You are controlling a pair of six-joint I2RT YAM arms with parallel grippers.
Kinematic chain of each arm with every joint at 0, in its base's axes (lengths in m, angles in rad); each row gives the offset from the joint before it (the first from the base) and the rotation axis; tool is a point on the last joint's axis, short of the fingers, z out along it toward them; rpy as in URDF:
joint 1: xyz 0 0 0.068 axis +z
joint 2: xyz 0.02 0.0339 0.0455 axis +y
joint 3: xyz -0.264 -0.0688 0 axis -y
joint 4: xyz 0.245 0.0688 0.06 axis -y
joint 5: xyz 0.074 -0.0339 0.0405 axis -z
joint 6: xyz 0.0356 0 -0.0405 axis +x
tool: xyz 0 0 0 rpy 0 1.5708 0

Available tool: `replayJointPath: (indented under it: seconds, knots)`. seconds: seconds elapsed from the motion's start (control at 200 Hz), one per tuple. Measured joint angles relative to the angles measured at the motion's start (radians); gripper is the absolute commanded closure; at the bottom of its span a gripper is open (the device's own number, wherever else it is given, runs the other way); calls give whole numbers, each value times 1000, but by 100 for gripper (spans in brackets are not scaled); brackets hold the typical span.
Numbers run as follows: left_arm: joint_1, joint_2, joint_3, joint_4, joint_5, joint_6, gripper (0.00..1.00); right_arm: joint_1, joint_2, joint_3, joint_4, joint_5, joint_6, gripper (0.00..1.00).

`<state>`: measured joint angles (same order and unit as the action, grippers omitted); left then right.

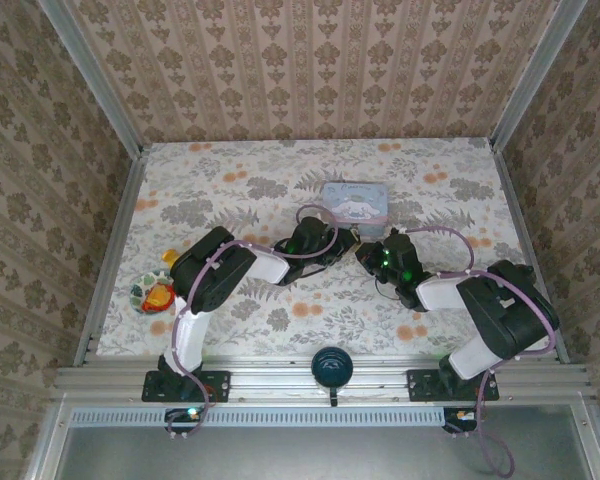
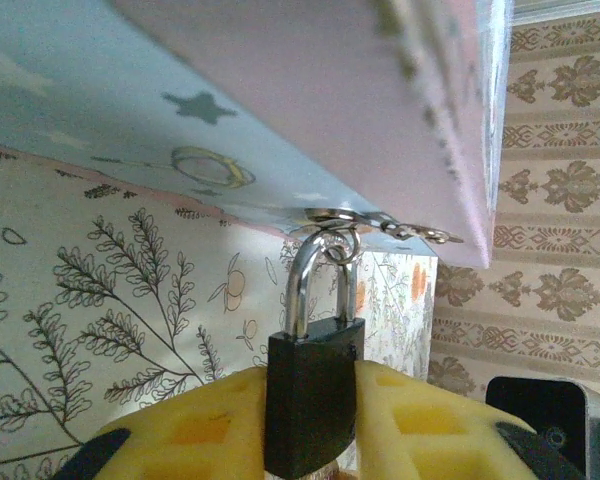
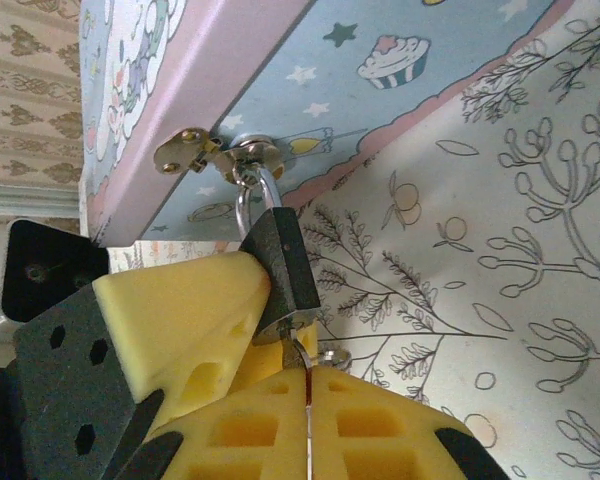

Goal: Unlock the padlock with the key

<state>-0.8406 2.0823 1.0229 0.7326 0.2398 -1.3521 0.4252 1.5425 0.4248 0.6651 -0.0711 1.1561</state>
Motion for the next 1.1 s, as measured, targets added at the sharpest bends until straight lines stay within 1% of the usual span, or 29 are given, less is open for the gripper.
replayJointPath:
  seconds: [0.195, 0.32, 0.4, 0.43, 0.54, 0.56, 0.63, 0.805, 0.93, 1.1]
  knots:
    - [5, -1, 24, -47, 0, 52, 78, 0, -58, 1, -64, 11, -17, 82]
    - [11, -1, 34, -59, -1, 71, 87, 0, -107, 7, -116, 17, -42, 82]
    - [12, -1, 34, -59, -1, 75, 89, 0, -142, 13, -159, 24, -63, 82]
    - [12, -1, 34, -59, -1, 75, 92, 0, -157, 14, -176, 29, -72, 82]
    - [12, -1, 34, -60, -1, 77, 93, 0, -219, 14, -242, 41, -117, 82]
    - [12, -1, 34, -60, -1, 77, 96, 0, -228, 16, -255, 42, -126, 83]
    - [12, -2, 34, -60, -1, 77, 98, 0, -259, 21, -309, 44, -163, 82]
    - [11, -19, 26, -81, 6, 27, 100, 12, -323, 48, -476, 62, -284, 83]
    - [10, -50, 21, -148, 30, -8, 100, 39, -361, 64, -589, 81, -373, 83]
    - [2, -135, 2, -299, 49, -11, 100, 92, -397, 81, -717, 131, -475, 83]
